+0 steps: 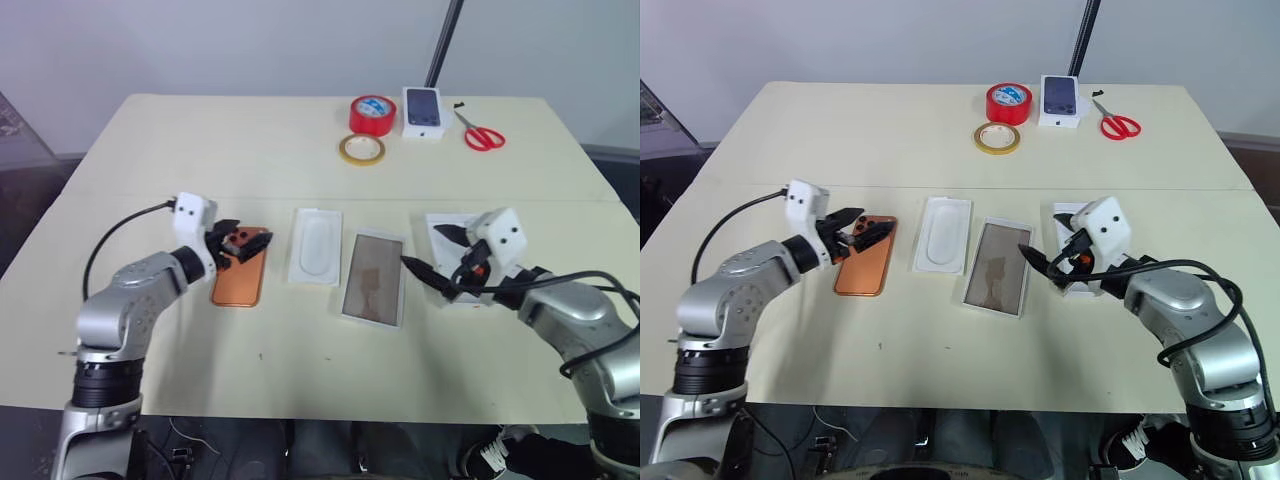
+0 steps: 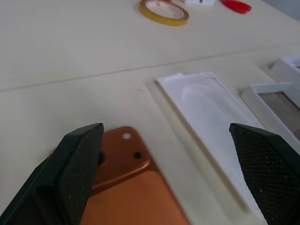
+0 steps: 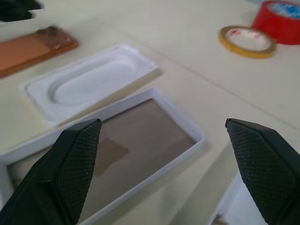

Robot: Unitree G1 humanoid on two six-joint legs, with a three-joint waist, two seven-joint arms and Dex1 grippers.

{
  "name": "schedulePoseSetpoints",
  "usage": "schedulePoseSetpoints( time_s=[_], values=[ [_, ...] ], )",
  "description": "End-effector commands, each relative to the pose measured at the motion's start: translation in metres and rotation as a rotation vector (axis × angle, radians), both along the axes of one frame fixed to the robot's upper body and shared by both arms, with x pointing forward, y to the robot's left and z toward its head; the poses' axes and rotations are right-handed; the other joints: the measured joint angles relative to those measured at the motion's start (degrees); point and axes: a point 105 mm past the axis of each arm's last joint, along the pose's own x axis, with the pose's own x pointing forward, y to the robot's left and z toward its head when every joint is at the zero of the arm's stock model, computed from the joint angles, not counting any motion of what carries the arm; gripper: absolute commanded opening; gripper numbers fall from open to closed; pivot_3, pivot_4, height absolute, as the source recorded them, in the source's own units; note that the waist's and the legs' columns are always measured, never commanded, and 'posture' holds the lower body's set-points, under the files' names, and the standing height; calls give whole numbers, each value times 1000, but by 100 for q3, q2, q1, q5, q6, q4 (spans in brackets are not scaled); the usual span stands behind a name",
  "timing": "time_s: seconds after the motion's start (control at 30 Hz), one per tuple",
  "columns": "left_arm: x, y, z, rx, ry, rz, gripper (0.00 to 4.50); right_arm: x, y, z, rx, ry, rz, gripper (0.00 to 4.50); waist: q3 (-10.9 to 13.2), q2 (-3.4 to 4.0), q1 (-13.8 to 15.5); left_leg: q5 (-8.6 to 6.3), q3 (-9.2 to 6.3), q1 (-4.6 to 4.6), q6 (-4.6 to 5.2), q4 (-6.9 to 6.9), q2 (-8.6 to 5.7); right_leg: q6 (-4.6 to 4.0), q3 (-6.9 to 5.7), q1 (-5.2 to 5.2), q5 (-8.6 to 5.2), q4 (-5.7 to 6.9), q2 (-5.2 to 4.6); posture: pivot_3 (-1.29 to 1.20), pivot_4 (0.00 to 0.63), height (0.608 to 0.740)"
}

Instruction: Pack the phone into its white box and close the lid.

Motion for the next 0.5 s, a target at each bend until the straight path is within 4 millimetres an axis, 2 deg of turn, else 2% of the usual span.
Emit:
schedulePoseSetpoints(
  time_s=[0.03, 0.27, 0.43, 0.5],
  values=[
    [3, -20, 1, 12, 105, 7, 4500, 0, 12, 15, -13, -77, 39, 4445, 1, -1, 0, 0, 0, 0, 0, 2, 0, 0, -1, 0, 0, 2, 3, 0, 150, 709],
    [7, -52, -8, -74, 329, -19, 4500, -7, 13, 13, -24, -79, 46, 4445, 1, -2, 7, 0, -1, -1, 0, 8, -1, 1, -4, 0, 0, 2, 7, 0, 150, 709],
    [9, -62, -15, -99, 424, -9, 4500, -16, 15, 9, -79, -54, 81, 4445, 0, -1, 7, 1, -1, 0, -2, 7, -1, 1, -4, 0, -1, 3, 10, 0, 150, 709],
    [10, -64, -16, -126, 444, -3, 3989, -25, 21, 2, -128, -24, 137, 4500, 0, -2, 8, 1, -1, 0, -2, 7, -1, 1, -4, 1, -1, 2, 8, 0, 150, 709]
  ],
)
